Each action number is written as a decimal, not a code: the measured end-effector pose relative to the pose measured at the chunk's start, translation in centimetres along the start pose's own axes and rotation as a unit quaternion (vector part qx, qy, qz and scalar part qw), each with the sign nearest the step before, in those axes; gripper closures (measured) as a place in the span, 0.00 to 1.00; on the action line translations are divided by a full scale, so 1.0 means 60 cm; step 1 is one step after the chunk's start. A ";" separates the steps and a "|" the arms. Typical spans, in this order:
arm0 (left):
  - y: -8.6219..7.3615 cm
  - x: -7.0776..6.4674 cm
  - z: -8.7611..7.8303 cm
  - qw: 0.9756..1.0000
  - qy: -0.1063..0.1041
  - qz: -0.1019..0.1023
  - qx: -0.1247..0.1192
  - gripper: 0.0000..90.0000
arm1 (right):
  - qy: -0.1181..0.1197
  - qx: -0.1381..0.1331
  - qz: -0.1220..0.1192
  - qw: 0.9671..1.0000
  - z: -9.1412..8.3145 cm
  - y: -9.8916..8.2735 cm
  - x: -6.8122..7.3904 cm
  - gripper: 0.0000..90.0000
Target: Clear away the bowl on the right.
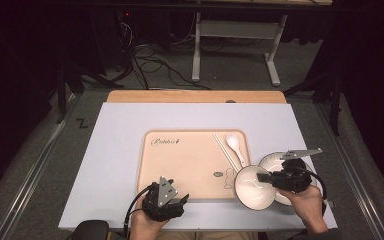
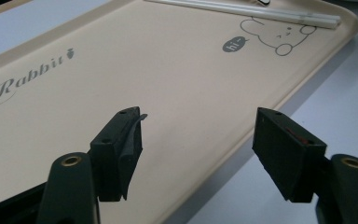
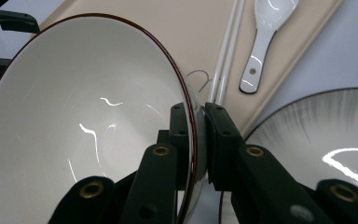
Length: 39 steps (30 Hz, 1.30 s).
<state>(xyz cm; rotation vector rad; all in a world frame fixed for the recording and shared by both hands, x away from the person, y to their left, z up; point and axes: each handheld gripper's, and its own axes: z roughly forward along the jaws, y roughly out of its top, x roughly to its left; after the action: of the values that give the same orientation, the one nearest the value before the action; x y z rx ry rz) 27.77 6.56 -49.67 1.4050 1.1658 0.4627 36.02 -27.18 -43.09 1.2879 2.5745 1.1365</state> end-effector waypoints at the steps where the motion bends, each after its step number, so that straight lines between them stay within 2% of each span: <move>1: 0.000 0.002 -0.003 1.000 0.003 0.002 0.001 0.37 | 0.003 0.003 -0.005 1.000 0.005 0.005 0.001 0.93; 12: -0.004 0.014 -0.029 0.999 0.039 -0.005 -0.012 0.37 | 0.030 0.011 -0.037 0.999 0.040 0.042 0.005 0.93; 13: -0.004 0.014 -0.031 0.999 0.041 -0.010 -0.015 0.37 | 0.033 0.011 -0.038 0.999 0.043 0.045 0.005 0.93; 18: -0.005 0.018 -0.040 0.998 0.053 -0.009 -0.017 0.37 | 0.040 0.015 -0.042 0.998 0.056 0.056 0.005 0.93; 22: -0.005 0.018 -0.042 0.998 0.052 -0.010 -0.017 0.37 | 0.043 0.018 -0.042 0.998 0.065 0.061 0.005 0.93; 28: -0.004 0.020 -0.040 0.999 0.049 -0.009 -0.013 0.37 | 0.030 0.029 -0.037 0.998 0.080 0.065 0.002 0.93; 32: -0.003 0.018 -0.031 0.999 0.041 -0.016 -0.015 0.36 | 0.023 0.031 -0.035 0.999 0.084 0.069 0.004 0.93; 34: -0.004 0.018 -0.025 0.999 0.037 -0.010 -0.008 0.36 | 0.021 0.029 -0.033 0.999 0.082 0.072 0.006 0.93; 37: -0.002 0.013 -0.015 0.999 0.031 -0.011 -0.013 0.35 | 0.023 0.022 -0.030 0.999 0.081 0.079 0.013 0.93; 39: 0.003 0.012 -0.009 0.999 0.027 -0.014 -0.017 0.34 | 0.014 0.026 -0.030 0.999 0.082 0.086 0.019 0.93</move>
<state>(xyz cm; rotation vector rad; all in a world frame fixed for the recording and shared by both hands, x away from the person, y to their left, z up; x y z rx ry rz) 27.66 7.47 -49.65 1.3521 1.2142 0.5011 40.46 -21.48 -43.14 1.2035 2.6618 1.0919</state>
